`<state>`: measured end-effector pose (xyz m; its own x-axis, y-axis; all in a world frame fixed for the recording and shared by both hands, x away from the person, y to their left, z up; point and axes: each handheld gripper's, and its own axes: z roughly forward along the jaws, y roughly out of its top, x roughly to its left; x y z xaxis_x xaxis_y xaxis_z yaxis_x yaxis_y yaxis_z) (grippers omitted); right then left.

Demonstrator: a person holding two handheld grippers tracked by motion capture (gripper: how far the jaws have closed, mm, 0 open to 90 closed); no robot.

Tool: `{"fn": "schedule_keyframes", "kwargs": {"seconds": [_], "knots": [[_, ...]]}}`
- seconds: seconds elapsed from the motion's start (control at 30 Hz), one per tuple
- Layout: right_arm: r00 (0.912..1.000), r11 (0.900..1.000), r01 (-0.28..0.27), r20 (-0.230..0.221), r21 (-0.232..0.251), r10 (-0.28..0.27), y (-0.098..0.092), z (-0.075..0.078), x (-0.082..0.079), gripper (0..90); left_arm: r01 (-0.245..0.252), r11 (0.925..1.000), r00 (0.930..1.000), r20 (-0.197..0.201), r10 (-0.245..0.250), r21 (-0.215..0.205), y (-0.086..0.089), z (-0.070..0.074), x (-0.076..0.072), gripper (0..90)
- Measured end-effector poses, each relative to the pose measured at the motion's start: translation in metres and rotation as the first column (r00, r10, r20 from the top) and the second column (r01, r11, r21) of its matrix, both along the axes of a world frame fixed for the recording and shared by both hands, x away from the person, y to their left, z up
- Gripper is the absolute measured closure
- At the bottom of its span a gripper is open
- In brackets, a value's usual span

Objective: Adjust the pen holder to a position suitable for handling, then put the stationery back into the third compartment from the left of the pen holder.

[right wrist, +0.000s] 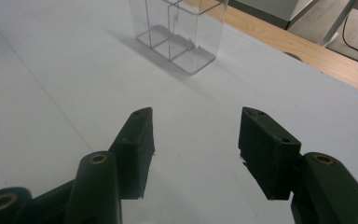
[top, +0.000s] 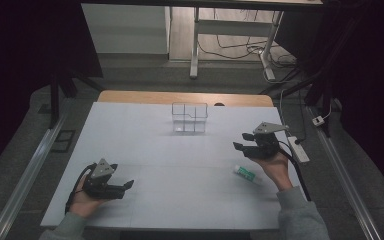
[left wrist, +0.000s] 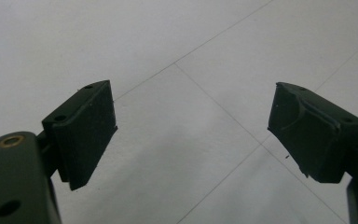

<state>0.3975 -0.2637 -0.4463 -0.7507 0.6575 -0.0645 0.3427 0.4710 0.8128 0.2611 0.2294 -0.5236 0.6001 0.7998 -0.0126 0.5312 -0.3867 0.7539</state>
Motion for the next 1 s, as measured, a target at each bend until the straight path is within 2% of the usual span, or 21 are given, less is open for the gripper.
{"fn": "schedule_keyframes", "kwargs": {"seconds": [0.07,0.37,0.53,0.63,0.87,1.0], "knots": [[1.0,1.0,0.0,0.008,-0.009,0.0,-0.004,0.001,-0.006,44.4,-0.002,1.0,1.0,0.0,0.002,-0.005,0.0,0.0,0.0,15.0],[0.9998,1.0,-0.002,-0.018,-0.005,0.002,-0.021,-0.001,-0.024,42.4,-0.008,0.9999,0.9999,0.006,0.008,-0.007,0.003,0.001,-0.001,15.1],[0.9973,0.998,-0.029,-0.069,-0.053,0.025,-0.023,-0.007,-0.03,41.2,-0.001,1.0,1.0,0.009,0.001,-0.003,0.001,0.001,0.0,15.2],[0.9962,0.996,-0.043,-0.079,-0.083,0.037,-0.021,-0.011,-0.033,41.0,0.001,1.0,0.9999,0.01,-0.001,-0.004,0.001,0.001,0.001,15.2],[0.9928,0.993,-0.054,-0.112,-0.107,0.041,-0.023,-0.017,-0.036,40.5,0.002,1.0,1.0,0.01,-0.002,0.006,0.001,0.0,0.002,15.2],[0.9899,0.989,-0.063,-0.134,-0.137,0.044,-0.024,-0.019,-0.038,39.6,0.002,1.0,0.9999,0.011,-0.002,0.007,0.001,0.0,0.002,15.3]]}}
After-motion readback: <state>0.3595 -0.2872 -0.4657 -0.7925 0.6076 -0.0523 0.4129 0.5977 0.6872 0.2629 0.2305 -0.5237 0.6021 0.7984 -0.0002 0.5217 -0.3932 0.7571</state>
